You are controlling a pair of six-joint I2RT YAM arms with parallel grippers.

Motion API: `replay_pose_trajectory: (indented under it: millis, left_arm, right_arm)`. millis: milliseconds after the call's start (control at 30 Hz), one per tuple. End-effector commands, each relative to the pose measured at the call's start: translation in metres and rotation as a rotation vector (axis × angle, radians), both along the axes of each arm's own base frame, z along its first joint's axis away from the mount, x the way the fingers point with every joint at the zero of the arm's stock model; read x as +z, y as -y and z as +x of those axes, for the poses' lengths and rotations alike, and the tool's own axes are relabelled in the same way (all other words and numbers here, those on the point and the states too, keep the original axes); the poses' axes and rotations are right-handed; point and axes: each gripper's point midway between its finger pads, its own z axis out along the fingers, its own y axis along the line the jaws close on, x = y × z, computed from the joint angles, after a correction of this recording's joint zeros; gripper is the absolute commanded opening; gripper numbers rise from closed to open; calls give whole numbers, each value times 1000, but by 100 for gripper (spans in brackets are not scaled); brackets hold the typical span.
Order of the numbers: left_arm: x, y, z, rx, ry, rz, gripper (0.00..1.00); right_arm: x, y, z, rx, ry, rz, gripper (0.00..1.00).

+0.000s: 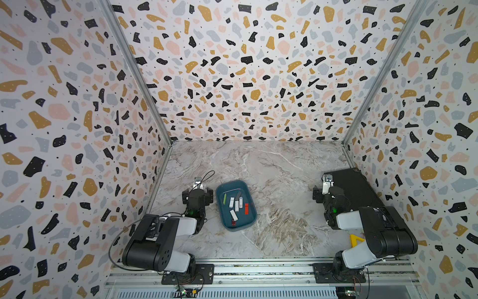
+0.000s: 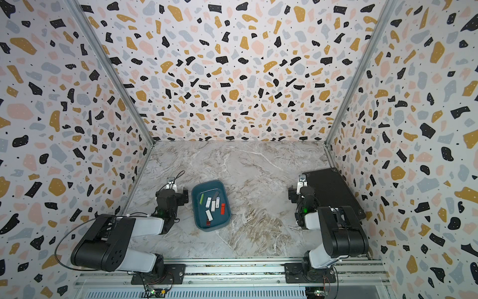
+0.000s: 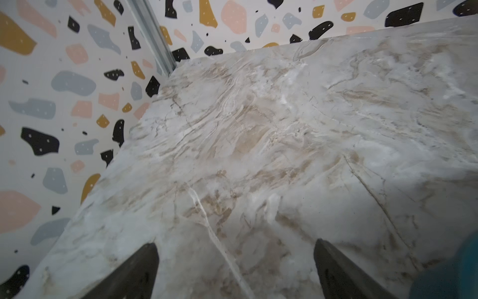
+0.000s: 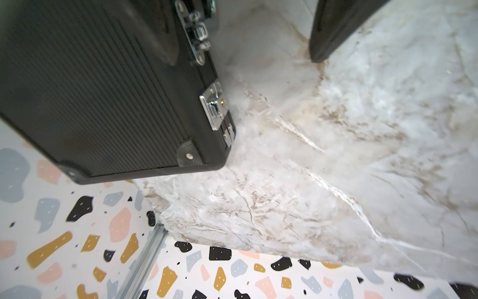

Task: Put the usb flash drive into the storage box
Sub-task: Reset both arms

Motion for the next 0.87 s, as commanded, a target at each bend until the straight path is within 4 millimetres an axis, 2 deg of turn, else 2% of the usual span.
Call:
replay_pose_trajectory:
  millis: [0,67,833]
  left_arm:
    - [18,5,11,-35,88,-32,100]
    - [16,7,10,-40,49,-41,100]
    - [16,7,11,-44,63,-40,100]
  right_arm:
    - [7,0,5,16,9,19,100]
    - [7,0,5,11,1,21,100]
    - [7,0,5,11,7,20,100]
